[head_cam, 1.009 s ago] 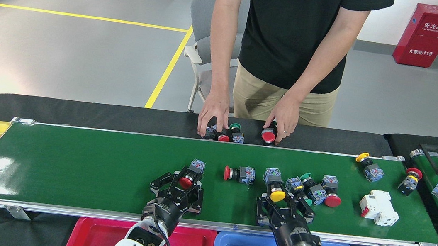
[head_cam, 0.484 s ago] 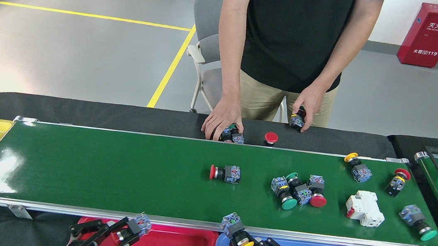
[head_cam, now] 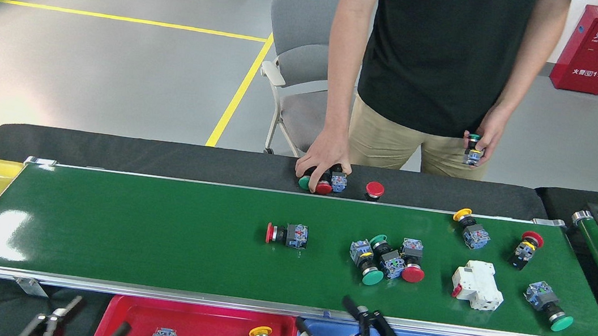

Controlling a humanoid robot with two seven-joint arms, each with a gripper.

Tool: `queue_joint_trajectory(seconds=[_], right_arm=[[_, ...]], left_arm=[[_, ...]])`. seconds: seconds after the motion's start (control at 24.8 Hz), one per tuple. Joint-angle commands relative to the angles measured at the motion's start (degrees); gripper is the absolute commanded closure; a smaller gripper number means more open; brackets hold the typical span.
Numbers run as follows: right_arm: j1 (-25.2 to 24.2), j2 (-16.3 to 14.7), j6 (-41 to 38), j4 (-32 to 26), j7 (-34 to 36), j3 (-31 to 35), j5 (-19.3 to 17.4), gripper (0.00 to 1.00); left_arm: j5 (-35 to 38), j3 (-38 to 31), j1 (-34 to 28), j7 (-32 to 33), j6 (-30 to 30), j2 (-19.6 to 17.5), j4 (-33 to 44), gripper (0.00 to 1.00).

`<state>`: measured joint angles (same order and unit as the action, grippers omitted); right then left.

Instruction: Pick switch part from conveyor to tray

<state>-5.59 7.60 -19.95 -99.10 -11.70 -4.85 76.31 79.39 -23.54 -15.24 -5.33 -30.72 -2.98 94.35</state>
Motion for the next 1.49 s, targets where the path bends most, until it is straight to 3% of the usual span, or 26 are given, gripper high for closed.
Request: queue_joint_trajectory(seconds=[0.0, 0.16, 0.4, 0.65, 0.73, 0.89, 1.05, 1.21, 1.33, 1.45], right_arm=[[0.6, 0.8, 2.5, -0.8, 1.2, 4.1, -0.2, 0.02], [-1.5, -0.4, 8.3, -1.1, 7.9, 9.9, -0.2, 0.02], [-9.1, -1.8, 8.4, -2.2, 10.1, 13.2, -0.3, 0.02], [-8.6, -1.6, 8.8, -2.2, 10.2, 11.4, 0.2, 0.02], [-6.5, -1.0, 9.9, -2.2, 8.8, 6.5, 1.6, 0.03], [-0.7, -0.6, 20.1, 1.7, 7.0, -5.1, 5.5, 0.03], [8.4, -0.5, 30.4, 11.5, 6.9, -13.2, 5.6, 0.03], [15.8, 0.2, 35.7, 22.7, 7.0, -17.6, 5.3, 0.03], [20.0, 1.4, 36.2, 27.8, 7.0, -17.7, 4.8, 0.11], [24.9, 1.5, 35.5, 35.5, 6.9, -18.2, 2.7, 0.28]], left_arm=[[0.1, -0.7, 0.8, -0.5, 6.8, -1.1, -0.9, 0.0], [0.0, -0.5, -0.1, -0.5, 6.4, -3.4, -1.5, 0.0], [0.1, 3.7, 1.3, 0.7, 0.8, -3.4, 1.3, 0.0], [0.7, 16.2, 14.4, 6.4, 1.6, -2.7, -2.3, 0.0], [3.7, 20.5, 18.5, 6.6, 2.8, -2.3, -5.2, 0.0], [6.6, 23.0, 23.4, 6.6, 4.3, -1.6, -12.3, 0.0], [6.7, 24.0, 27.7, 6.4, 4.4, -0.9, -19.2, 0.0], [6.7, 24.7, 32.6, 6.4, 5.6, 0.0, -25.5, 0.0], [6.7, 25.1, 34.8, 6.3, 6.1, 0.0, -28.7, 0.0], [6.7, 25.1, 36.9, 6.3, 6.2, -0.1, -32.5, 0.0]])
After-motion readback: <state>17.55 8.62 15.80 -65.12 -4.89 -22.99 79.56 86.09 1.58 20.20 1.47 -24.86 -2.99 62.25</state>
